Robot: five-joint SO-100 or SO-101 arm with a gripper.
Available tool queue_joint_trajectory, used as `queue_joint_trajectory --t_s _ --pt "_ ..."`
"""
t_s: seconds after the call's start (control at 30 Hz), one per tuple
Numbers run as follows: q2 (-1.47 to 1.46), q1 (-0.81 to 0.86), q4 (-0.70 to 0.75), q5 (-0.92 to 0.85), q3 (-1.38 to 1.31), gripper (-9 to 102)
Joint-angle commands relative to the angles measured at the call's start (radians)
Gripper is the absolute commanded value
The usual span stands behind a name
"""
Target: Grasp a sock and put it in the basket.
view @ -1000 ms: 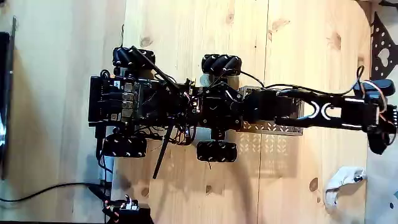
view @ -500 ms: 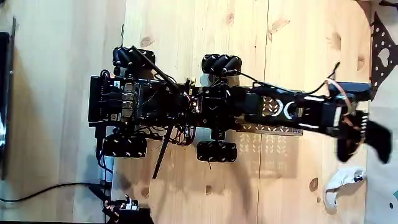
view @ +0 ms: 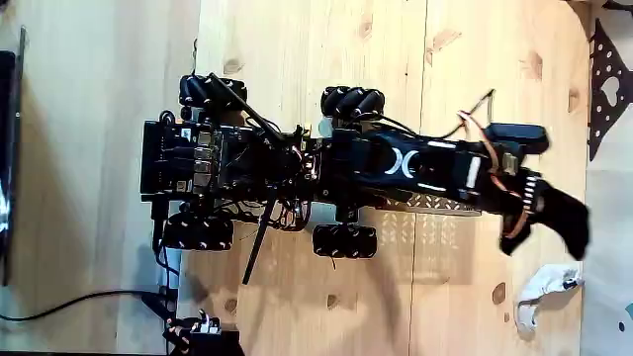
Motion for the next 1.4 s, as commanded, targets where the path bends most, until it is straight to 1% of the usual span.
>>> queue_joint_trajectory --t_s 0.0,0.07,0.27,0.77,1.03,1.37 --pt "0.126 0.023 0.252 -0.005 0.114 3" --pt "0.161 0.038 0.252 -0.005 0.192 5" --pt "0.087 0.025 0.255 0.002 0.186 4" --pt "-0.313 0.049 0.255 0.020 0.164 4" --pt "-0.465 0.032 0.256 0.009 0.170 2" --pt "-0.669 -0.003 0.258 0.003 0.173 18"
